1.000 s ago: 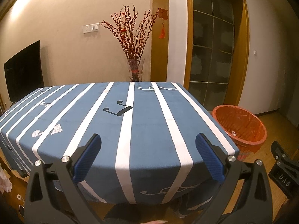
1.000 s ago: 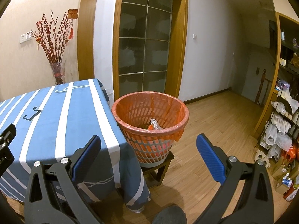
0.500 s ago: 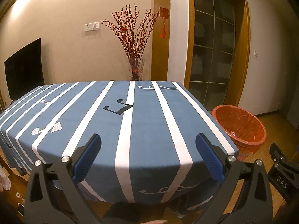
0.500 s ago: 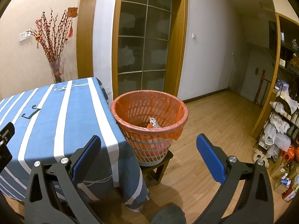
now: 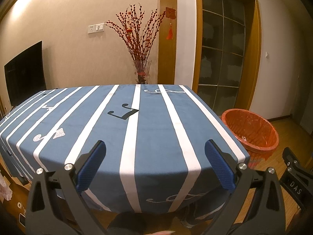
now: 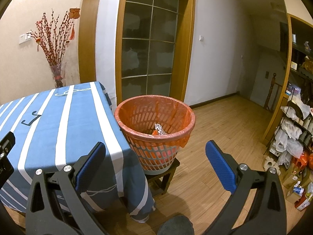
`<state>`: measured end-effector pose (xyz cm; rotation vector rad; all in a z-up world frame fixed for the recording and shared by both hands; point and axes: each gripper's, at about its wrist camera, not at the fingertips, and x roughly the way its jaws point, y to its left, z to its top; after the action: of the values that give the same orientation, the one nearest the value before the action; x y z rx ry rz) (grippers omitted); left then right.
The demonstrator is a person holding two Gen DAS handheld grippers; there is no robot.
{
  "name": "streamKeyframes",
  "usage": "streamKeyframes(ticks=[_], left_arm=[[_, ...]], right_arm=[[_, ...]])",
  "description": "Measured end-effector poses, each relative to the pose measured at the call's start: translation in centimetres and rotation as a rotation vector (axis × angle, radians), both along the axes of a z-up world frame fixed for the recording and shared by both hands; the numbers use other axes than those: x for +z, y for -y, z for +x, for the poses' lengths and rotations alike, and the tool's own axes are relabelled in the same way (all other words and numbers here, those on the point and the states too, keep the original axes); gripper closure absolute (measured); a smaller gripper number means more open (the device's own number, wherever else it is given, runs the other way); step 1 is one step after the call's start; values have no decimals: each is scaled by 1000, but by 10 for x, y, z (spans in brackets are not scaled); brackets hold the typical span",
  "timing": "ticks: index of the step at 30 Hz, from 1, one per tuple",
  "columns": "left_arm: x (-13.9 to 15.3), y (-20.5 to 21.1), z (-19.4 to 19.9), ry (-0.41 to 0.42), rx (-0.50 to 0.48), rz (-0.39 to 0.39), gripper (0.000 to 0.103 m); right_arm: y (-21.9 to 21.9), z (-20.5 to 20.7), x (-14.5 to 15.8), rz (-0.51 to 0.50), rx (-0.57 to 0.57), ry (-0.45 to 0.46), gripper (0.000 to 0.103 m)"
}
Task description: Collect trash
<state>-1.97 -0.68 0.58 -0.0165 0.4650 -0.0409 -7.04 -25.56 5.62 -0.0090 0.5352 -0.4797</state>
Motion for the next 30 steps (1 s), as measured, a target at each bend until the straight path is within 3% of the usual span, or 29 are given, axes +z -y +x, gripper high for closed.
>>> streamKeyframes(ticks=[30], left_arm=[[-3, 1, 1, -9, -7, 1, 4]], right_arm=[[-3, -1, -9, 11, -1, -11, 3]])
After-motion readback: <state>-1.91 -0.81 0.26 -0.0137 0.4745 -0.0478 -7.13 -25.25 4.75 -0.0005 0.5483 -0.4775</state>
